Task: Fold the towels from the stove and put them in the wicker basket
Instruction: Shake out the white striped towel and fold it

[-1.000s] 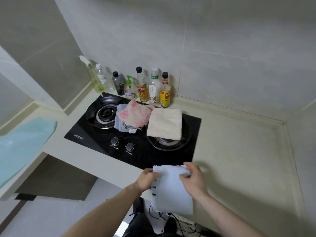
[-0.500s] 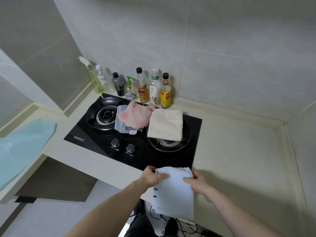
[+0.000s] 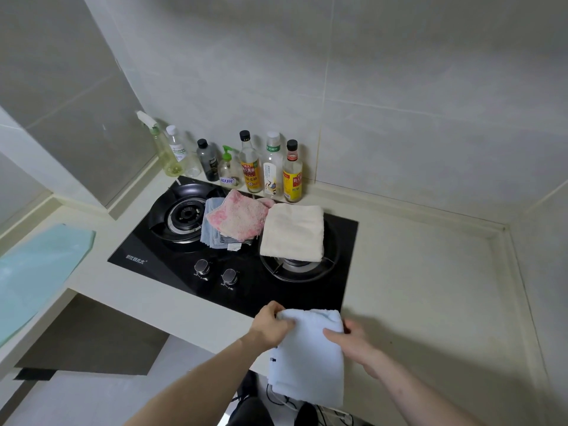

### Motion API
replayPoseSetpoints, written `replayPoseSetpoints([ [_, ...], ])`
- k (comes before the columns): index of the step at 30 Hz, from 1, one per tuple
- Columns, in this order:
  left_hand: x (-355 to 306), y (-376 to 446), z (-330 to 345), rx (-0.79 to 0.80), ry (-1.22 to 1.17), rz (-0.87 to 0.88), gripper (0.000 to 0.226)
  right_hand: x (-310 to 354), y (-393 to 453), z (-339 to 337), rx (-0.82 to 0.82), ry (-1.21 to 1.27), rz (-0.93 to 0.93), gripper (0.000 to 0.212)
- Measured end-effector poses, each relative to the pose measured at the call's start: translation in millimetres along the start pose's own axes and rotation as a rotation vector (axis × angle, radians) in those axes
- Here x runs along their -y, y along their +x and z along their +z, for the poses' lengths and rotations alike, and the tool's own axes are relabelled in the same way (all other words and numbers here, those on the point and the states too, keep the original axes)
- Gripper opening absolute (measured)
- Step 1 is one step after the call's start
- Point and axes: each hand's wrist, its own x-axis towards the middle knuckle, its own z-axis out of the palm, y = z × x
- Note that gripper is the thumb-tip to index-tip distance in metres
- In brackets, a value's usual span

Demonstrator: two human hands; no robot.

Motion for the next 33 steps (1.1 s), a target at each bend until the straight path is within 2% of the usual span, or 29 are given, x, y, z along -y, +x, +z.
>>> replayPoseSetpoints([
  [3,-0.6,6.1,-5.4,0.064,0.091,0.027,0.047,-3.1,2.7,-5.4,0.026,-0.022,0.006,0.053],
  [8,-12.8,12.7,-12.1,0.250,0.184,-0.018,0.086,2.6,1.5,-14.5,0.017,-0.007,0.025,0.044],
  [10,-18.5,12.4,-13.3,0.301,0.203,-0.050,0.092,6.8,1.8,-17.1,0.018,-0.006,0.031,0.041],
  [14,-33.0,2.1,-15.3,0.423,0.092,-0.108,0.085,13.5,2.1,-22.1,0.006,0.006,0.039,0.039],
  [18,-41.2,-4.6,-14.4,0.455,-0.134,-0.122,0.068,10.5,4.2,-25.7,-0.031,0.026,0.027,0.035],
  [22,-35.6,-4.6,-6.6,0.350,-0.054,-0.090,0.062,9.8,1.1,-26.8,-0.032,0.042,0.019,0.031],
  [24,-32.8,-2.8,-0.7,0.284,0.003,-0.048,0.049,10.5,-0.7,-27.9,-0.026,0.049,0.019,0.029],
  [26,-34.6,-1.7,3.8,0.220,-0.017,-0.031,0.033,11.4,-2.0,-29.3,-0.020,0.054,0.015,0.030],
  [33,-40.8,2.3,10.6,0.096,-0.167,0.072,0.025,19.7,-5.2,-38.8,-0.017,0.176,-0.053,0.034],
])
